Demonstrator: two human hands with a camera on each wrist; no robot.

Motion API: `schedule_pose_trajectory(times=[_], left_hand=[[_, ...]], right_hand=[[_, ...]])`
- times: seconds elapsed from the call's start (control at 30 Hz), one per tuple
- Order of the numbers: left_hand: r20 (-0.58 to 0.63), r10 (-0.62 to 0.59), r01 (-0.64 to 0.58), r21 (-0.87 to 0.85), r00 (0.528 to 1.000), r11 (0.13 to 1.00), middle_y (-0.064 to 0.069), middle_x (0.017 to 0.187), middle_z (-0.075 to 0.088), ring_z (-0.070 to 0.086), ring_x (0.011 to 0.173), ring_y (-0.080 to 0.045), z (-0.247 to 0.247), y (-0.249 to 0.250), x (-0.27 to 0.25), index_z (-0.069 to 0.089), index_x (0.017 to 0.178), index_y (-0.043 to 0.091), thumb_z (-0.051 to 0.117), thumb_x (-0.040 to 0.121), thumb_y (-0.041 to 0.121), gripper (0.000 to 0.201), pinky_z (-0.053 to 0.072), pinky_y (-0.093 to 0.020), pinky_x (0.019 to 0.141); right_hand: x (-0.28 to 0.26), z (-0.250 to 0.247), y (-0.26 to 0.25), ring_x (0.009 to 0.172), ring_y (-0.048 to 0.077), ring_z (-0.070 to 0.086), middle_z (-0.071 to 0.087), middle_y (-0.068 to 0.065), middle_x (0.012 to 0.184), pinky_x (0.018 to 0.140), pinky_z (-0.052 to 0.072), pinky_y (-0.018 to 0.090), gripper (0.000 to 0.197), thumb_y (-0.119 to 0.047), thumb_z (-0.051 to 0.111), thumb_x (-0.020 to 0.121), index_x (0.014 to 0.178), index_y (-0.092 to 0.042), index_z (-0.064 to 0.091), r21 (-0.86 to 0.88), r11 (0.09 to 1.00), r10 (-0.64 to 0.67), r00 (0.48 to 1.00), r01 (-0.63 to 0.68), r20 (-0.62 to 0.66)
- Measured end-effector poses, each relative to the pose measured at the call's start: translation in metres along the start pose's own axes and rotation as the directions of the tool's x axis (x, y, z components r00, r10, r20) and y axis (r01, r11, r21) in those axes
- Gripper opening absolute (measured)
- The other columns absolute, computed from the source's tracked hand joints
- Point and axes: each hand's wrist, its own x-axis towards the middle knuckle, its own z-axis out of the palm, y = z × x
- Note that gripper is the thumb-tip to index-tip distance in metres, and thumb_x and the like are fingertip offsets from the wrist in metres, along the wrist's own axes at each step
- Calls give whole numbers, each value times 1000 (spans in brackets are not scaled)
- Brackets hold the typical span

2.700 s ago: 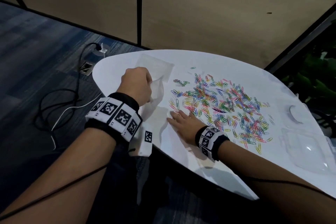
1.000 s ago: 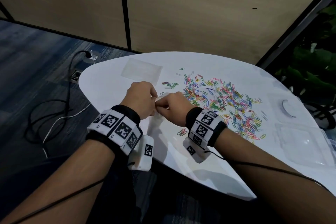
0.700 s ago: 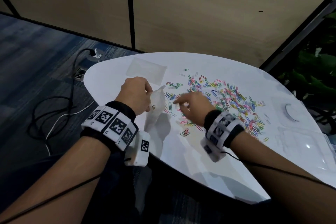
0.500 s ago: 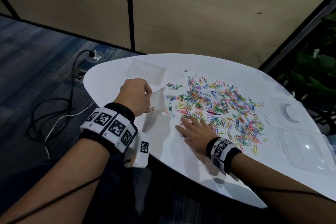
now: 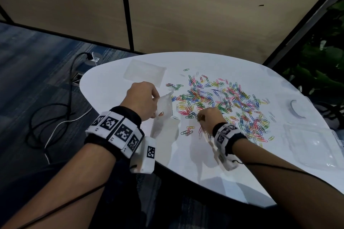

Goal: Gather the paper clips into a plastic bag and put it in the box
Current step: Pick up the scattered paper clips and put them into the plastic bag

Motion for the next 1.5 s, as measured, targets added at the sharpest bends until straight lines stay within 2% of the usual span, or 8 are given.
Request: schedule_pose_trajectory(times=[0.2,0.3,0.47,0.83,1.07,1.2,1.33,1.5], left_hand=[[17,3,-3,9,1000,1000,-11,79,72,76,61,-27,5,6,0,63,84,15,61,98,9,16,66,-35,69],[24,0,-1,23,1000,1000,-9,77,72,77,63,-28,8,10,-1,60,77,17,60,98,7,23,66,-36,70],[26,0,-1,24,1000,1000,-14,83,75,78,66,-30,13,14,-3,60,73,18,59,98,7,27,66,-36,71],[50,4,1,-107,999,994,-15,82,75,78,66,-33,16,14,-3,64,87,12,60,96,5,12,66,-43,75],[14,-1,2,-83,1000,997,-15,88,72,77,64,-31,7,11,-3,58,80,19,58,98,5,23,66,-41,73],[7,-12,12,-65,1000,998,-14,84,73,77,64,-29,1,8,-4,59,78,18,60,98,7,23,66,-37,70],[19,-11,12,-41,1000,999,-16,82,77,79,71,-31,-5,8,-7,62,81,14,59,98,5,20,65,-38,78],[25,-8,9,-23,1000,1000,-18,84,78,79,73,-31,-3,9,-7,58,75,19,57,98,4,28,65,-40,81]], right_hand=[[3,-35,20,79,26,74,75,18,88,79,61,37,10,1,73,80,88,-4,75,791,464,353,902,-399,249],[-8,-59,1,87,27,73,71,23,103,76,61,28,22,6,69,82,104,10,67,949,-12,222,925,-314,309],[-26,-91,-51,86,19,74,73,15,99,72,58,21,26,5,62,88,114,7,62,934,-218,-9,958,-282,287],[-48,-64,-105,73,13,69,76,1,83,75,54,24,17,-8,67,81,89,-16,79,514,793,-238,943,327,-232],[-46,-78,-84,70,17,73,75,7,82,74,61,34,24,2,56,85,90,-11,76,709,653,-140,963,264,-229],[-58,-23,-49,121,21,56,55,4,140,106,45,41,39,-14,53,93,131,-24,59,62,926,-378,922,374,89],[-74,31,-16,148,35,13,5,13,163,116,27,51,74,-1,47,89,154,-15,14,-265,757,-491,787,598,374],[-69,20,28,149,37,-3,-11,10,162,120,13,54,87,2,44,89,153,-25,-9,-454,778,-308,894,434,327]])
